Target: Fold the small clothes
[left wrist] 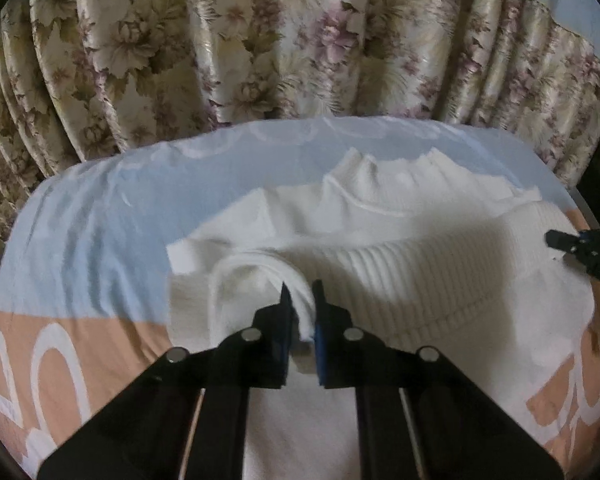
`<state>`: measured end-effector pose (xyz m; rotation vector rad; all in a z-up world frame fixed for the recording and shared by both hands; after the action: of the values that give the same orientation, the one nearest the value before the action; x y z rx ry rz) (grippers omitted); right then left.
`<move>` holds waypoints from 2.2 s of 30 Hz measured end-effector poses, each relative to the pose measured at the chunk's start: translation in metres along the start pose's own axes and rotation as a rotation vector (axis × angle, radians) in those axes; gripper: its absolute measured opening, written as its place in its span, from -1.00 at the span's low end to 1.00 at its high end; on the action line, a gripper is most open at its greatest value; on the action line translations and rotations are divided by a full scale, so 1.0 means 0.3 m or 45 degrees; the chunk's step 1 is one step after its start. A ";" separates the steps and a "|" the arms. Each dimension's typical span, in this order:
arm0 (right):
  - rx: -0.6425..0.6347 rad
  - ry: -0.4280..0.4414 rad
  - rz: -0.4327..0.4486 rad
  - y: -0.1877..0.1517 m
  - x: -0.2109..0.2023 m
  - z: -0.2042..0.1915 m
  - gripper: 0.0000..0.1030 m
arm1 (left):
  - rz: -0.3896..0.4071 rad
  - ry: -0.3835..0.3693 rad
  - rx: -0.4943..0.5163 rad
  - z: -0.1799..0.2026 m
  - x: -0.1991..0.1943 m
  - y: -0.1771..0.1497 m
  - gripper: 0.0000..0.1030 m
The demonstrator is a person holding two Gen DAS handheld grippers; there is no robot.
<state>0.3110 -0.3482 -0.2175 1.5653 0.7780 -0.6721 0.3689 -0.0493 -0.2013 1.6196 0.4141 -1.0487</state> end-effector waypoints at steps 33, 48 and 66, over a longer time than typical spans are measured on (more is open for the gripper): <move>0.230 -0.116 0.117 0.180 0.020 0.201 0.36 | 0.040 0.219 -0.169 -0.251 -0.030 0.141 0.49; 0.150 -0.006 -0.031 -0.124 -0.063 0.103 0.53 | -0.065 0.064 -0.181 -0.145 -0.110 -0.158 0.51; 0.221 0.055 -0.077 -0.233 -0.065 0.119 -0.56 | -0.174 0.048 -0.153 -0.074 -0.052 -0.250 0.61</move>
<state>0.2439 -0.3806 -0.2490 1.7237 0.8196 -0.7685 0.3150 -0.0003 -0.2339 1.5221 0.6090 -1.0757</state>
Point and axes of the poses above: each gripper's, at about its wrist camera, not at the fingertips, and x roughly the way its jaws point, z to its right, y to its top, the point moved 1 cm from there along x, roughly the way its jaws point
